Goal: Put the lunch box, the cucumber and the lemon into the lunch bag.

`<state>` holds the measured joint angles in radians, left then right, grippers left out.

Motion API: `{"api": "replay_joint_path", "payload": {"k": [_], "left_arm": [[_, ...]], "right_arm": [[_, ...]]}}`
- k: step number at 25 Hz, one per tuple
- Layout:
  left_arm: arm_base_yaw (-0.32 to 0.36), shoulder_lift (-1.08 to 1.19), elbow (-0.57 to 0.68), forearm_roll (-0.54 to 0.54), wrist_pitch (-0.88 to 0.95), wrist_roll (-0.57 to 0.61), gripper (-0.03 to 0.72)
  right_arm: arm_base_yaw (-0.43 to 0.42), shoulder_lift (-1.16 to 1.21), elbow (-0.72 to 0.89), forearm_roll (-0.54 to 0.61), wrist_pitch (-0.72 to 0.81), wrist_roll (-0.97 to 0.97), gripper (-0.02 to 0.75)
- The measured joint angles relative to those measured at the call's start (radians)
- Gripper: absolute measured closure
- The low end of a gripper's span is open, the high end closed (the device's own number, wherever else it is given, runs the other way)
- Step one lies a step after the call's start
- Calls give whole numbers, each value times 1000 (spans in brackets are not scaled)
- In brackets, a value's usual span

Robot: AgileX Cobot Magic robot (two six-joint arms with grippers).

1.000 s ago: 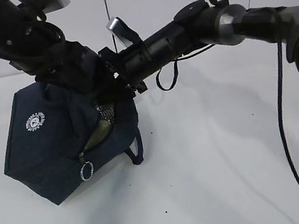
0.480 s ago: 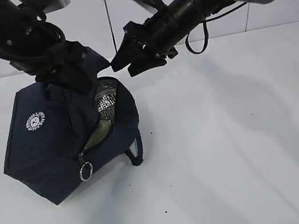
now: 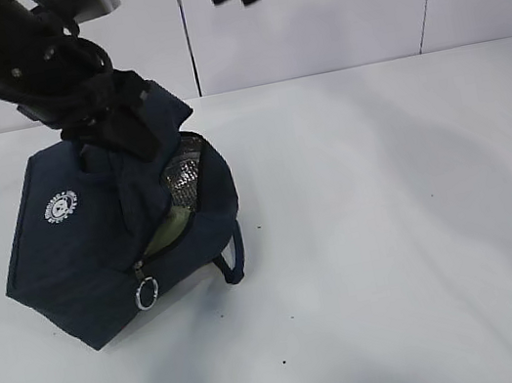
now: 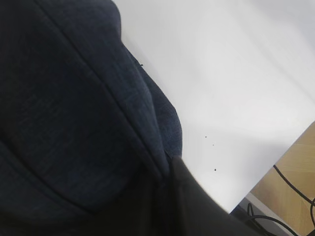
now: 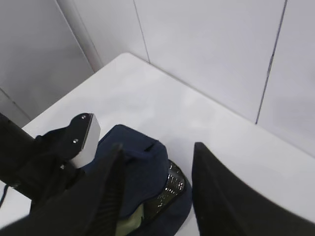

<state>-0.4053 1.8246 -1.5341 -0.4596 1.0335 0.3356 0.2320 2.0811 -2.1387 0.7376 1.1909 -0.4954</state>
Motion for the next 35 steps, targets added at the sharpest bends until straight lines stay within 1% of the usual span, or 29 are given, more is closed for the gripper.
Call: {"api": "replay_joint_path", "payload": {"k": [6,10,13,17,19,22,27,32,35], "left_arm": [[0,0,0,0,0,0,674],[0,0,0,0,-2,0,674],[0,0,0,0,-3,0,674],[0,0,0,0,-3,0,674],[0,0,0,0,-3,0,674],[0,0,0,0,-3,0,674],[0,0,0,0,-3,0,674],[0,0,0,0,-3,0,674],[0,0,0,0,-3,0,674]], "right_arm": [[0,-214,0,-59,-108,4,388],[0,-341,0,-114,-128,4,405],[0,-423,0,-131,-130,4,413],[0,-550,75,-137,-160,-2,435],[0,-622,150,-141,-187,-11,440],[0,-749,314,-144,-249,-41,440],[0,-947,662,-144,-387,-94,440],[0,-999,1011,-144,-510,-131,441],[2,-981,1174,-139,-598,-142,441]]}}
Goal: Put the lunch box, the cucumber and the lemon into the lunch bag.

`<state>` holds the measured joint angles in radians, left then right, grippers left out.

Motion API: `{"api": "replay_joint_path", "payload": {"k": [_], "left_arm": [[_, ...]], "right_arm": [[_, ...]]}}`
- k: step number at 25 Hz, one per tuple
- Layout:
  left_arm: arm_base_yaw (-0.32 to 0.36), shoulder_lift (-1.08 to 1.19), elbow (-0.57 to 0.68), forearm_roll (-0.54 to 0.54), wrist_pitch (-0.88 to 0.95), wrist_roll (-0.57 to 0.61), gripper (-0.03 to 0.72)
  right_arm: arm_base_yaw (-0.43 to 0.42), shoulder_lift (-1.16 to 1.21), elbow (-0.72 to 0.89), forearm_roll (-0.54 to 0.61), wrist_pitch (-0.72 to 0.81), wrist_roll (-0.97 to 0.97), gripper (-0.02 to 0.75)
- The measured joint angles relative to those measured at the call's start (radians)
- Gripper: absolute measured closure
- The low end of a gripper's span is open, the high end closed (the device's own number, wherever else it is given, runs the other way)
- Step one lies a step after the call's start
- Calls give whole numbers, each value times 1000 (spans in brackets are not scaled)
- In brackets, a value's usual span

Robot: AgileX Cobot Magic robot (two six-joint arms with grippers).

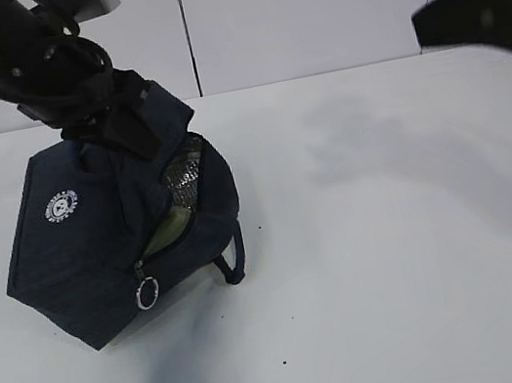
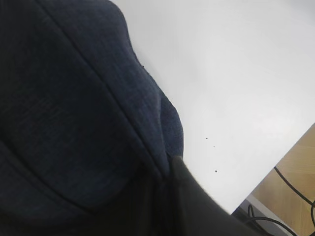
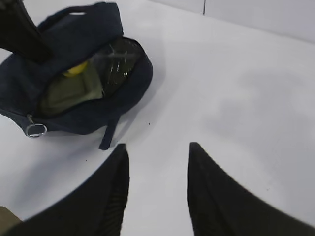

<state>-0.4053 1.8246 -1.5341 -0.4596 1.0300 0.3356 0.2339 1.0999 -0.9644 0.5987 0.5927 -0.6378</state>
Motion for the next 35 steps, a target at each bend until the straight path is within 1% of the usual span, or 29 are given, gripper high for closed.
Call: {"api": "replay_joint_path", "payload": {"k": [2,4,8,11,13,15,17,18,21,23,25,33,35], "left_arm": [[0,0,0,0,0,0,674],[0,0,0,0,0,0,674],[0,0,0,0,0,0,674],[0,0,0,0,0,0,674],[0,0,0,0,0,0,674],[0,0,0,0,0,0,674],[0,0,0,-2,0,0,674],[0,0,0,-2,0,0,674],[0,0,0,-2,0,0,674],[0,0,0,-2,0,0,674],[0,0,0,-2,0,0,674],[0,0,0,-2,23,0,674],[0,0,0,-2,29,0,674]], "right_arm": [[0,22,69,29,-55,-9,441],[0,52,101,78,-86,-14,441],[1,143,108,194,-120,-14,441],[1,225,108,313,-130,-54,441],[1,296,108,402,-132,-149,441],[1,358,108,515,-119,-289,440],[1,415,108,654,-74,-409,430],[1,446,108,723,-51,-470,415],[1,533,101,872,14,-591,349],[1,593,81,910,46,-619,314],[1,647,48,926,87,-628,300],[1,864,-136,930,228,-651,293],[1,913,-176,951,258,-654,293]]}}
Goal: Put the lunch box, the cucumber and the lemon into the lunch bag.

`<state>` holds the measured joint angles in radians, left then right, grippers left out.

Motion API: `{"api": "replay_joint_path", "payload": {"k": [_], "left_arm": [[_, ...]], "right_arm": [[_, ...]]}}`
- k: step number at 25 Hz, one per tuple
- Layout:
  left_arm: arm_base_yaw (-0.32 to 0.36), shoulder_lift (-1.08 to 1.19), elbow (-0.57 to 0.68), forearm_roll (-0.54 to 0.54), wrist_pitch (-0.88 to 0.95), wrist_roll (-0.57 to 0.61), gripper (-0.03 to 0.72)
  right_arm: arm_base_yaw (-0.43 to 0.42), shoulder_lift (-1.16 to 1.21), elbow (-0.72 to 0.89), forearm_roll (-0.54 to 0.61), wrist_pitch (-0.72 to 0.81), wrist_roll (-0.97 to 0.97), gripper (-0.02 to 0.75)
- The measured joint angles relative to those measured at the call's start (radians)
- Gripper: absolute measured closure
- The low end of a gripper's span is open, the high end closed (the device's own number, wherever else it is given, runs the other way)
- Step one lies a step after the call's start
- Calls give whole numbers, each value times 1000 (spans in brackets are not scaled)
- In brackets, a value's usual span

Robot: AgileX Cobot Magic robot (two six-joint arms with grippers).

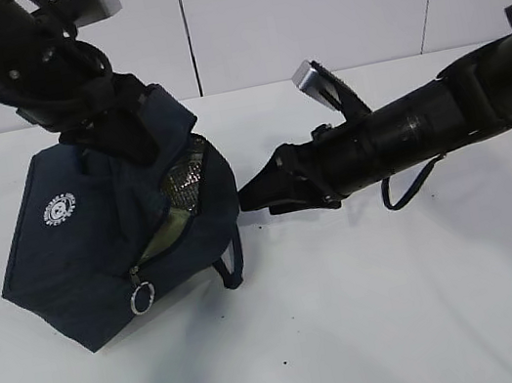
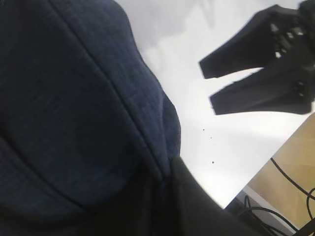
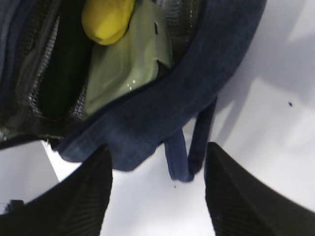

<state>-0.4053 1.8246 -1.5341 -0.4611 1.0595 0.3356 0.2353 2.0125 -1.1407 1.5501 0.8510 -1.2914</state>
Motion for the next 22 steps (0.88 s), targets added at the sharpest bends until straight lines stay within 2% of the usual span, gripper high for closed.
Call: {"api": "replay_joint_path", "payload": {"k": [6,11,17,20,22], "left_arm": [[0,0,0,0,4,0,674],[0,0,0,0,4,2,674],[0,0,0,0,5,3,674],[0,0,0,0,5,3,674],[0,0,0,0,5,3,674]], "right_arm": [[0,143,-80,123,119,-16,295],[0,207,-101,211,147,-21,295],[0,244,-122,241,153,-25,295],[7,260,-150,243,155,-25,324],[14,266,-170,243,155,-25,384]]}}
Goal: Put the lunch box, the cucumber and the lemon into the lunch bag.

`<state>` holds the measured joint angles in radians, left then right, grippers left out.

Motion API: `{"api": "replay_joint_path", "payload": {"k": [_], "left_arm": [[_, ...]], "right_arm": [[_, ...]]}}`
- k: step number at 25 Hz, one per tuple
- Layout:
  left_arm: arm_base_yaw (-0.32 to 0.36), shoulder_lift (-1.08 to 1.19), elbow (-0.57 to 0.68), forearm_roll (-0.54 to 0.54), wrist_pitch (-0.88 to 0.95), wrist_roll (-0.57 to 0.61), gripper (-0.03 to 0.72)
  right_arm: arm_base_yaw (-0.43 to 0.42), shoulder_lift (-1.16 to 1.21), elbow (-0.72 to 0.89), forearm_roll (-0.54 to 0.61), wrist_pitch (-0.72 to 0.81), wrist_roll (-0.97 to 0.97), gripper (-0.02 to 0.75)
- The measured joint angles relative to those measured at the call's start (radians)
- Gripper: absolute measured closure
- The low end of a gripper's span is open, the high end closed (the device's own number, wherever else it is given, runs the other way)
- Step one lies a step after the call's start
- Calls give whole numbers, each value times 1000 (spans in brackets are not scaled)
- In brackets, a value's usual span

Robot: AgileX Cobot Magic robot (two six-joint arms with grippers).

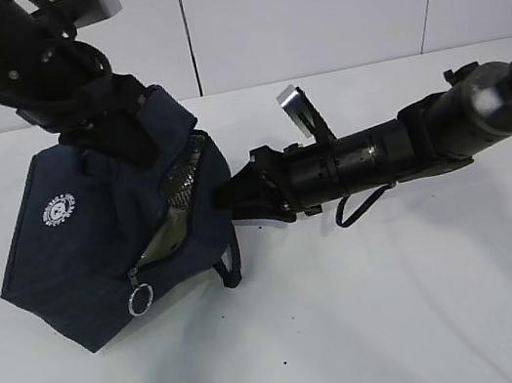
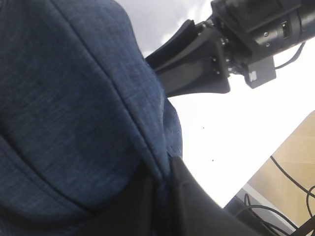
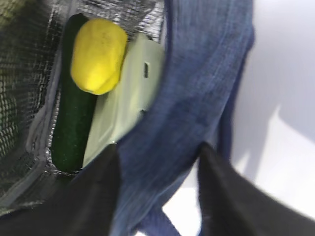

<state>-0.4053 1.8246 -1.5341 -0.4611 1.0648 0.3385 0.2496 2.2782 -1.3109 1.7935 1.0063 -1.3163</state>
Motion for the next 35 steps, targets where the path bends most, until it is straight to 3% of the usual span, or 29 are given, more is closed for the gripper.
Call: {"api": "replay_joint_path", "payload": {"k": [6,8,21,31,35], "left_arm": [[0,0,0,0,5,0,674],[0,0,0,0,5,0,674],[0,0,0,-42,17,0,674],[-4,0,0,-187,-11,32,674],[-37,0,0,-217,-32,41,674]], "right_arm": [[14,3,-20,0,-4,0,693],[14,3,-20,0,-4,0,733],[-27,3,-20,-16,118,8,738],[-135,-166,-20,-205,130,96,738],[-150,-239,-20,-260,130,159,738]]}}
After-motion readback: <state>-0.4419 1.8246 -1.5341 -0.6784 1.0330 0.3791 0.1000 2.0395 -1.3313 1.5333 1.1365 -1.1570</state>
